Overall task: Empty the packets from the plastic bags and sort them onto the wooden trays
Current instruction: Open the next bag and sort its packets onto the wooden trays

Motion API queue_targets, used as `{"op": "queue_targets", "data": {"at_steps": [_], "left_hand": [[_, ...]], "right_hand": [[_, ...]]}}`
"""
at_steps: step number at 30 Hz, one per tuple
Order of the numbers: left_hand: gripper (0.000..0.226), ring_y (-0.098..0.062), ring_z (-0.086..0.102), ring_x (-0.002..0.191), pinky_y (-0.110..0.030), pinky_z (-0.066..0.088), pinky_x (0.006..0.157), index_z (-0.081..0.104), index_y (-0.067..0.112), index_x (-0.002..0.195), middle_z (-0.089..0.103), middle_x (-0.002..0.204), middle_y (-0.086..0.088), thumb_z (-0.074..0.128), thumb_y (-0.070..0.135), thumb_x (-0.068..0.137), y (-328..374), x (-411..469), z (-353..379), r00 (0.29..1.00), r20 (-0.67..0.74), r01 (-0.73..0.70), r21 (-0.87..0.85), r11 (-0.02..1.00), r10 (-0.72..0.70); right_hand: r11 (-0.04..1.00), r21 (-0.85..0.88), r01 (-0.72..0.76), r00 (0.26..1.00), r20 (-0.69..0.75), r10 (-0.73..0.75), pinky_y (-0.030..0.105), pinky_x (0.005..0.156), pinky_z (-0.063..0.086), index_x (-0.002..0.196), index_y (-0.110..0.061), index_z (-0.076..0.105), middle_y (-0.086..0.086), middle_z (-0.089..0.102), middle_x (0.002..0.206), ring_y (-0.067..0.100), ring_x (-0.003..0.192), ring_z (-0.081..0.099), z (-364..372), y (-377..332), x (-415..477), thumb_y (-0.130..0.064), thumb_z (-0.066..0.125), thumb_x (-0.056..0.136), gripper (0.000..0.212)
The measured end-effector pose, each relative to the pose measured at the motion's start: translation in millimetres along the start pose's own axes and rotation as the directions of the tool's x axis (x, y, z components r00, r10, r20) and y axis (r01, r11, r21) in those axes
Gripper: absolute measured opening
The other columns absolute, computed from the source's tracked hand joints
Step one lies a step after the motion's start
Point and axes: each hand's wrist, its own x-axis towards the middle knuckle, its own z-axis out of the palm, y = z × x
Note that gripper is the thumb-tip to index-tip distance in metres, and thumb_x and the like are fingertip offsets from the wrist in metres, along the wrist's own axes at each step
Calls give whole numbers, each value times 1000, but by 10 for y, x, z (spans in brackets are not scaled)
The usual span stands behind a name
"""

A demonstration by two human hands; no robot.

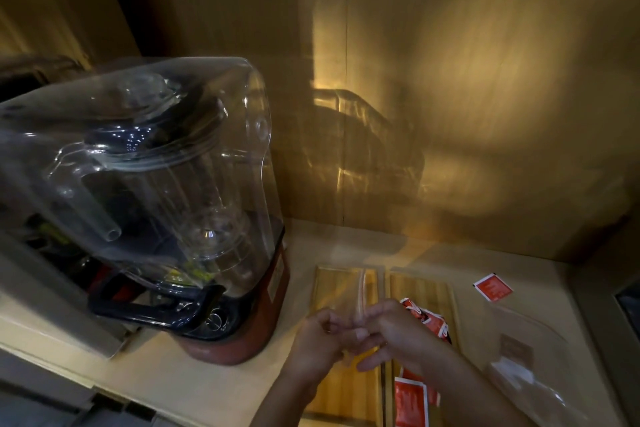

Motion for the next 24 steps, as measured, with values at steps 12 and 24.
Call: {"op": "queue_targets", "data": {"at_steps": [12,24], "left_hand": [[16,-14,61,66,-27,48,57,66,10,81,63,71,0,72,25,78,30,32,15,998,60,-33,39,999,31],[15,-10,64,55,-25,53,49,64,5,80,68,60,-1,53,0,89,88,54,-52,987,157,27,-42,999,-20]], "right_hand": [[995,-3,101,994,-44,-102,25,42,53,74,-2,61,12,63,55,16,44,62,0,31,9,2,57,84,11],[970,-25,243,970,-1,-243,18,38,40,67,-8,59,-3,60,46,8,37,50,-55,0,33,-16,64,84,20]]}}
